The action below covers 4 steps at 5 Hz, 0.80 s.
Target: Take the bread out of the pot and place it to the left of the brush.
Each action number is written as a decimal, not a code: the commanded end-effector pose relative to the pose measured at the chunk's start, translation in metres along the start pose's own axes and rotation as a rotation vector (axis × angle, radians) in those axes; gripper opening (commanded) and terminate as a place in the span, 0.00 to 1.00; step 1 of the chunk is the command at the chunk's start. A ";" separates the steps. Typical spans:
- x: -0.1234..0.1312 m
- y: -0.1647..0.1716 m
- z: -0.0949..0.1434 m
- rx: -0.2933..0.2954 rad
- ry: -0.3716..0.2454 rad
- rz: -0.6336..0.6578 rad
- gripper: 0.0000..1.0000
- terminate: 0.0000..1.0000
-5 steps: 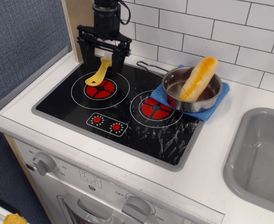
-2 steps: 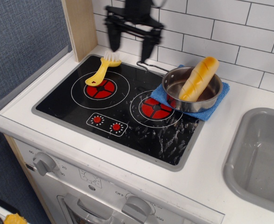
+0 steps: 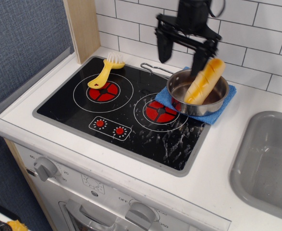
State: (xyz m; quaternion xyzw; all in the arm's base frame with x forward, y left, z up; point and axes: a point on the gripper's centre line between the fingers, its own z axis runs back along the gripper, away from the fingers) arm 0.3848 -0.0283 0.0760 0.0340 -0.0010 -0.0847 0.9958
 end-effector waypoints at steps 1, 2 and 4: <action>0.012 -0.017 -0.001 -0.006 -0.039 -0.017 1.00 0.00; 0.015 -0.014 -0.011 -0.013 -0.016 -0.002 1.00 0.00; 0.013 -0.010 -0.016 -0.045 -0.011 -0.001 0.00 0.00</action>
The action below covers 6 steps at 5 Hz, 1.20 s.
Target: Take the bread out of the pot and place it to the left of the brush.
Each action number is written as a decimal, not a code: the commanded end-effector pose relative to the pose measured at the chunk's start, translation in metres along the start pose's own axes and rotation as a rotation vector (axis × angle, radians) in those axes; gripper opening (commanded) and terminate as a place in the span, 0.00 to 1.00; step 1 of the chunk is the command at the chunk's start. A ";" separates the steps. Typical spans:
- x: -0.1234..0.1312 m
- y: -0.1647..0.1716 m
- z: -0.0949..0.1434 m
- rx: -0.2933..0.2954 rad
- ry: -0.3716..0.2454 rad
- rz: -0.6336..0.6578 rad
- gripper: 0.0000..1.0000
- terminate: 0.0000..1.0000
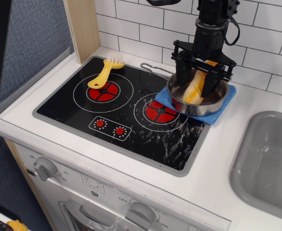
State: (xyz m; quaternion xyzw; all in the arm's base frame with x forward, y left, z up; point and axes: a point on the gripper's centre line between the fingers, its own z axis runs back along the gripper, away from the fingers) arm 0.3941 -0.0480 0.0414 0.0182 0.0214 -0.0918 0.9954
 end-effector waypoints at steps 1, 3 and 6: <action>-0.004 0.013 0.025 -0.024 -0.070 0.001 0.00 0.00; -0.015 0.027 0.073 -0.072 -0.192 0.019 0.00 0.00; -0.078 0.105 0.067 0.018 -0.117 0.152 0.00 0.00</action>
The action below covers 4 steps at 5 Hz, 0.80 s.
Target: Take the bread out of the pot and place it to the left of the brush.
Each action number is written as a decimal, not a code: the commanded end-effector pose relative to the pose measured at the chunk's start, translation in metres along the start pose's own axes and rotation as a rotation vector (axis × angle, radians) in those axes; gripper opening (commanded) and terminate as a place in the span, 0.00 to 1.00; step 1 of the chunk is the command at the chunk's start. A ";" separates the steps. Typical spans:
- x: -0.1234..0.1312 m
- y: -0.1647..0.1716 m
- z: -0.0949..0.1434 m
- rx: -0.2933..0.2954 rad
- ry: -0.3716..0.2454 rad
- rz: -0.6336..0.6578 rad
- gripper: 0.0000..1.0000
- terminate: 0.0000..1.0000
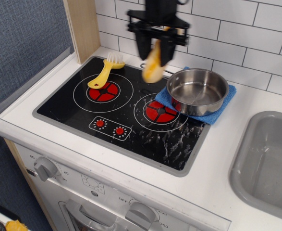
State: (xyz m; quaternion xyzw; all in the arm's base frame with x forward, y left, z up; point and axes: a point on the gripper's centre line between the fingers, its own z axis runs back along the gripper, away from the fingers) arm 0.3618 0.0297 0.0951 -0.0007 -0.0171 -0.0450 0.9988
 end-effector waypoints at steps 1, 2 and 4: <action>-0.039 0.073 0.015 0.081 -0.019 0.102 0.00 0.00; -0.057 0.111 0.010 0.092 -0.014 0.146 0.00 0.00; -0.056 0.132 -0.016 0.137 0.073 0.209 0.00 0.00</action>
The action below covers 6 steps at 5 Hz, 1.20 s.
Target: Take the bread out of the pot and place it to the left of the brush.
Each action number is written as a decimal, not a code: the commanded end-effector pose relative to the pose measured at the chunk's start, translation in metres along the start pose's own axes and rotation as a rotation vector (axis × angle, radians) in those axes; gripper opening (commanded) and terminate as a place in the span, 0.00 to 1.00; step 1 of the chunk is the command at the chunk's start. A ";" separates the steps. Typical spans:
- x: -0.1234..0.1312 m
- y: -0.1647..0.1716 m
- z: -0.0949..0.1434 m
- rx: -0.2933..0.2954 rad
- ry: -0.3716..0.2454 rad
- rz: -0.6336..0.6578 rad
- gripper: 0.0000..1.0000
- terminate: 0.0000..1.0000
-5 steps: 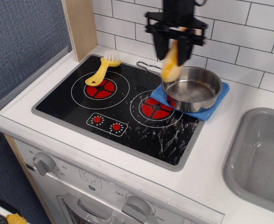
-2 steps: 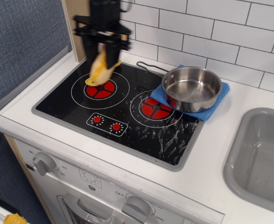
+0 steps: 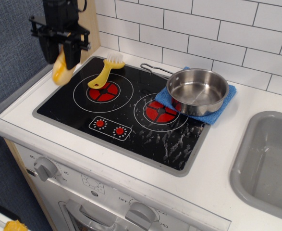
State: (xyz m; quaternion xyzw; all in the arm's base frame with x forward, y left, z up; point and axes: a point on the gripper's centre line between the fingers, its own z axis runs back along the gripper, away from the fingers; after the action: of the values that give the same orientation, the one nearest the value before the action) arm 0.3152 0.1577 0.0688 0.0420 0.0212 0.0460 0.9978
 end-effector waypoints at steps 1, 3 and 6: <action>0.012 0.012 -0.014 0.067 0.047 0.055 0.00 0.00; 0.022 0.012 -0.035 0.085 0.119 0.056 0.00 0.00; 0.010 0.006 0.017 0.050 -0.145 -0.019 1.00 0.00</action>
State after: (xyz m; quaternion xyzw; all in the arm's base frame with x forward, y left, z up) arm 0.3337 0.1571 0.0598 0.0527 -0.0222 0.0277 0.9980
